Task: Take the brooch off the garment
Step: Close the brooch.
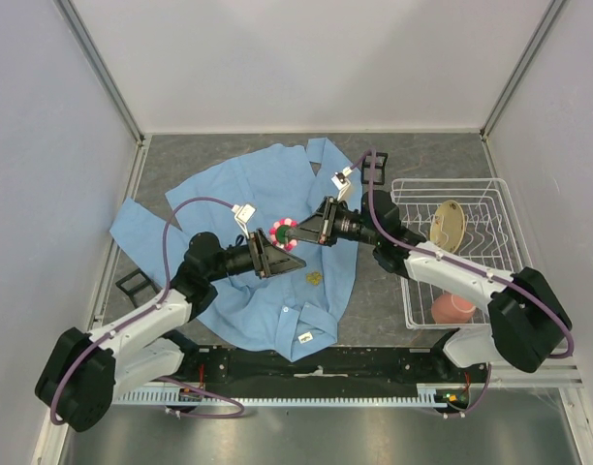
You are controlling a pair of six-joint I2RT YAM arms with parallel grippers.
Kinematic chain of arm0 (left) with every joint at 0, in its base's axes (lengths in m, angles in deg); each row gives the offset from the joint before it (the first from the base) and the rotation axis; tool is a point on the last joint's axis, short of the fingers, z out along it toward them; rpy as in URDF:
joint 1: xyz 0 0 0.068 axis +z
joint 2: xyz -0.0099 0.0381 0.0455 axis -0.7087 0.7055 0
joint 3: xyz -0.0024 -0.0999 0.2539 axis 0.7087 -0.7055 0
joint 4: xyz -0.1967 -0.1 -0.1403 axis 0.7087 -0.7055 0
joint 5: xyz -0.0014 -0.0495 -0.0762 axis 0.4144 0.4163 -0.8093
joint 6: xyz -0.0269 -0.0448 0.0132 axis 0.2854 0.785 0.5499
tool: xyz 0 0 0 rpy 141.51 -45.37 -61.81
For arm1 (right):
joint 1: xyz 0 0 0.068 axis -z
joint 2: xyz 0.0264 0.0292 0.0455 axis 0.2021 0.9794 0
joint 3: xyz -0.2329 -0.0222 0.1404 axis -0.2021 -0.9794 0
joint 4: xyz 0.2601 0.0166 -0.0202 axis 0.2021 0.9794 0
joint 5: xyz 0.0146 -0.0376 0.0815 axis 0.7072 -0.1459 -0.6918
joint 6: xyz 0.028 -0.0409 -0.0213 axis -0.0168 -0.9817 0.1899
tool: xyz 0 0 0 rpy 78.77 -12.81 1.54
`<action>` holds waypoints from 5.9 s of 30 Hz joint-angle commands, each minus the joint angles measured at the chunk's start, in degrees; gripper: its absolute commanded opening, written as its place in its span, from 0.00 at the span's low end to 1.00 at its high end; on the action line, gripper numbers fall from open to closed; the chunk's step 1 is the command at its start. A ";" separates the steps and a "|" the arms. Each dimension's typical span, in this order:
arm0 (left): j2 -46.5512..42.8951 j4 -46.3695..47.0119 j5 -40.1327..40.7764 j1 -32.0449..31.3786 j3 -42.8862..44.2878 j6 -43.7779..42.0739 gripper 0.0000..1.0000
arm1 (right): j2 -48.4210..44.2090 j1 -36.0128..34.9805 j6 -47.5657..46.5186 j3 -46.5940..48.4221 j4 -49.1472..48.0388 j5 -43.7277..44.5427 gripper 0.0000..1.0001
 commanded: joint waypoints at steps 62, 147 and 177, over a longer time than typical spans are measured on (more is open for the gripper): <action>-9.23 -11.39 -9.69 6.21 7.97 4.27 0.76 | -9.30 -1.93 8.41 -6.82 -7.83 -3.03 0.00; -11.85 -10.96 -11.28 5.60 4.81 0.31 0.39 | -9.39 -4.04 7.53 -10.94 -14.07 -5.58 0.00; -9.49 -6.65 -11.01 5.69 2.70 3.30 0.30 | -9.92 -4.92 6.48 -10.50 -12.92 -4.96 0.00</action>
